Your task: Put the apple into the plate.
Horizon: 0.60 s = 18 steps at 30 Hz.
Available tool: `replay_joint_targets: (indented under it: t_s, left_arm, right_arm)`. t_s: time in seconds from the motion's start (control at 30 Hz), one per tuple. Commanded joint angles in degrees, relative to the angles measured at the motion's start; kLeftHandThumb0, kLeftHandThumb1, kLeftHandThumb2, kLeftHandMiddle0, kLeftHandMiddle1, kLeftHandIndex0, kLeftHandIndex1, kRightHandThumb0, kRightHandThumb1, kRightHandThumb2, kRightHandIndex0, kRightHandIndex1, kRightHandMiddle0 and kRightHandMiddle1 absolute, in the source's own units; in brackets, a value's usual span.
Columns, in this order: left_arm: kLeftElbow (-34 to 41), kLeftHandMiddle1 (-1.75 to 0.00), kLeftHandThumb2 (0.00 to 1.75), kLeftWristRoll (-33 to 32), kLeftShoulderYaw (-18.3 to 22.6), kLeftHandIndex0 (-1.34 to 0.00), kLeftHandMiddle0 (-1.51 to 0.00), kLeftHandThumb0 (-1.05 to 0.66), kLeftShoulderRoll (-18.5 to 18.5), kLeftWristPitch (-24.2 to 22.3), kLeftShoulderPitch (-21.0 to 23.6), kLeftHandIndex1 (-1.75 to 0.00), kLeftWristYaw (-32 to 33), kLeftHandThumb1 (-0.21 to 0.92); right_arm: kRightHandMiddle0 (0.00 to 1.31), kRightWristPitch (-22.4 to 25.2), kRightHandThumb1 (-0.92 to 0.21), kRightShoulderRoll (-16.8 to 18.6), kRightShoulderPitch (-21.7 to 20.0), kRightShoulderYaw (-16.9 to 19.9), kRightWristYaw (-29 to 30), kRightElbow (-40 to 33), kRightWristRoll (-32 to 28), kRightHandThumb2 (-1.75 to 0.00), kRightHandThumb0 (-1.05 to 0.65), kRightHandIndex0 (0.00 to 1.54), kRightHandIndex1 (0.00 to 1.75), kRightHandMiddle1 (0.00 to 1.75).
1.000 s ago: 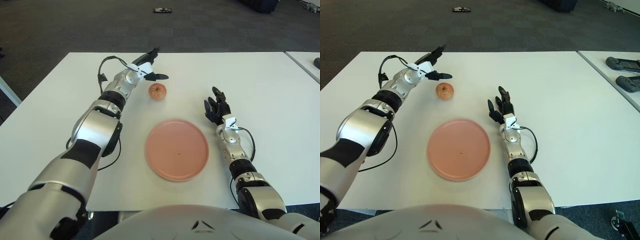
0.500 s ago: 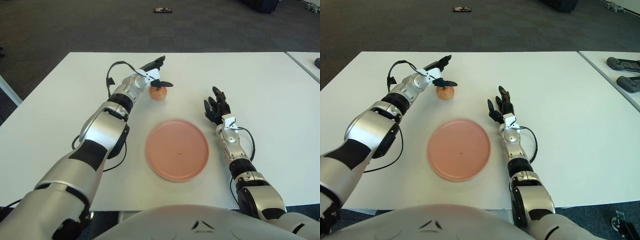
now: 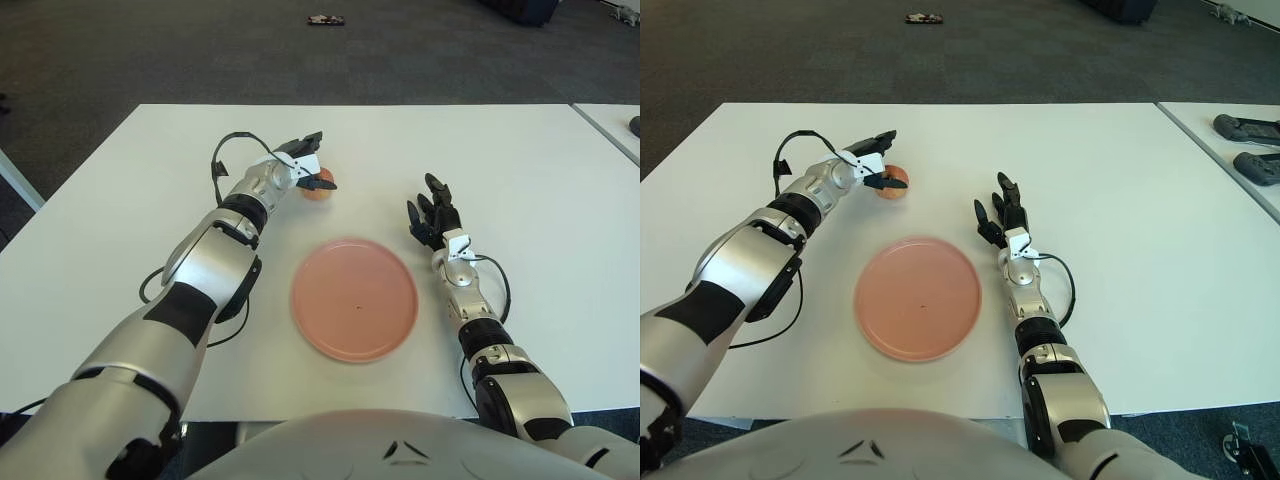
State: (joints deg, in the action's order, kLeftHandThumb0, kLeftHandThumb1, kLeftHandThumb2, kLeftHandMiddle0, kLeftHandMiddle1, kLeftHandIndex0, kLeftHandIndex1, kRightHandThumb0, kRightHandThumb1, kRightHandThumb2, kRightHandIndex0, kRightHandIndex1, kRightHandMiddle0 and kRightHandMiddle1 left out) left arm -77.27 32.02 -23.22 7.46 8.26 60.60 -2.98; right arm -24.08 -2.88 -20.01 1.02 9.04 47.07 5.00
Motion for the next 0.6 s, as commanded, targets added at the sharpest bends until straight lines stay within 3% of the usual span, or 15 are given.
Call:
replay_joint_targets:
  t_s: [0.0, 0.37, 0.57]
  left_arm:
    - [-0.52, 0.0, 0.27, 1.08, -0.91, 0.0, 0.0, -1.05, -0.08, -1.21, -0.7, 0.0, 1.53, 0.92]
    - [-1.32, 0.0, 0.34, 5.25, -4.56, 0.0, 0.0, -1.05, -0.49, -4.24, -1.73, 0.0, 5.15, 0.92]
    - [-1.84, 0.0, 0.37, 9.62, -8.9, 0.0, 0.0, -1.05, -0.18, -6.72, -1.74, 0.0, 5.92, 0.92]
  right_arm:
    - [0.0, 3.04, -0.92, 0.47, 3.22, 0.09, -0.62, 2.7, -0.24, -0.53, -0.6, 0.22, 0.01, 0.36]
    - [0.0, 3.14, -0.91, 0.39, 3.61, 0.33, -0.84, 2.34, -0.51, -0.53, -0.57, 0.22, 0.01, 0.33]
    - [0.0, 3.34, -0.91, 0.45, 3.89, 0.6, -0.69, 1.95, -0.6, -0.53, -0.58, 0.21, 0.01, 0.33]
